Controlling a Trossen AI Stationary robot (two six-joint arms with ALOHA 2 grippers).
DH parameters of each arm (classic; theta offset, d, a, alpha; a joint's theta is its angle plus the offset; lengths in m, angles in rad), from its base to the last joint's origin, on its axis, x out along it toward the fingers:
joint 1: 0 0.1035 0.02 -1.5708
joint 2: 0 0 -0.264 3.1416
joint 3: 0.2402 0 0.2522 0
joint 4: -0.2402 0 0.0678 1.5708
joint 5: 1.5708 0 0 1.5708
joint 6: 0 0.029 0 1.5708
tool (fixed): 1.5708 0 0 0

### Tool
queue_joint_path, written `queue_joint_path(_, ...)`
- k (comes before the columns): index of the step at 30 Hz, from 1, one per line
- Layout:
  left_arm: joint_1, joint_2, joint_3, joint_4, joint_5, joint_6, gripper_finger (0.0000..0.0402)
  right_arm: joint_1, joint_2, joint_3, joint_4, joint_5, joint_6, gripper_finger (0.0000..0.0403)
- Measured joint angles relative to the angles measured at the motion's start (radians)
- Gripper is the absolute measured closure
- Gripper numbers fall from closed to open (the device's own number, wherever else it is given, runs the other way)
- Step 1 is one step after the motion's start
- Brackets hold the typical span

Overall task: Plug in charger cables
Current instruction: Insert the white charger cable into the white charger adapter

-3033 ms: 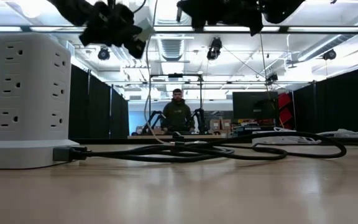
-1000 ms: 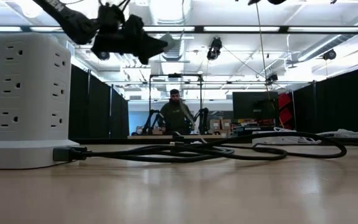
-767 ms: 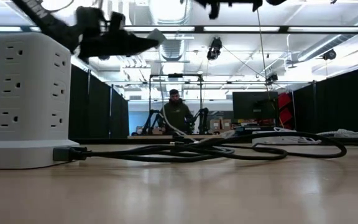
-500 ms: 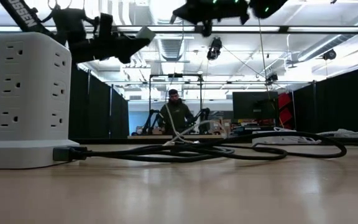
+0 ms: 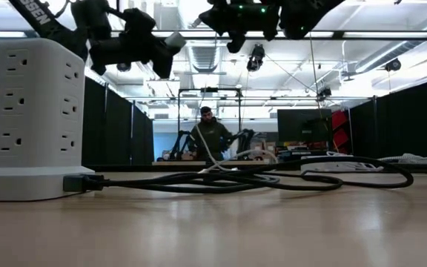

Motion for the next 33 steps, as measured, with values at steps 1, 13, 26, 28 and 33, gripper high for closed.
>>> queue_joint_path(1, 0.0, 0.004, 0.006, -0.002, -0.015, 0.019, 0.0292, 0.008, 0.0, 0.003, -0.002, 0.024, -0.011, 0.0403)
queue_joint_path(13, -0.026, 0.1, 0.122, -0.011, -0.04, 0.312, 0.0292, 0.047, 0.086, 0.1, -0.013, 0.139, 0.08, 0.0403)
queue_joint_path(26, -0.04, 0.099, 0.105, 0.133, -0.102, 0.332, 0.0292, 0.098, 0.098, 0.108, 0.123, 0.306, -0.096, 0.0403)
queue_joint_path(28, -0.047, 0.099, 0.105, 0.133, -0.102, 0.322, 0.0292, 0.102, 0.098, 0.111, 0.134, 0.312, -0.136, 0.0403)
queue_joint_path(33, -0.055, 0.101, 0.113, 0.133, -0.095, 0.225, 0.0292, 0.112, 0.112, 0.112, 0.184, 0.314, -0.218, 0.0403)
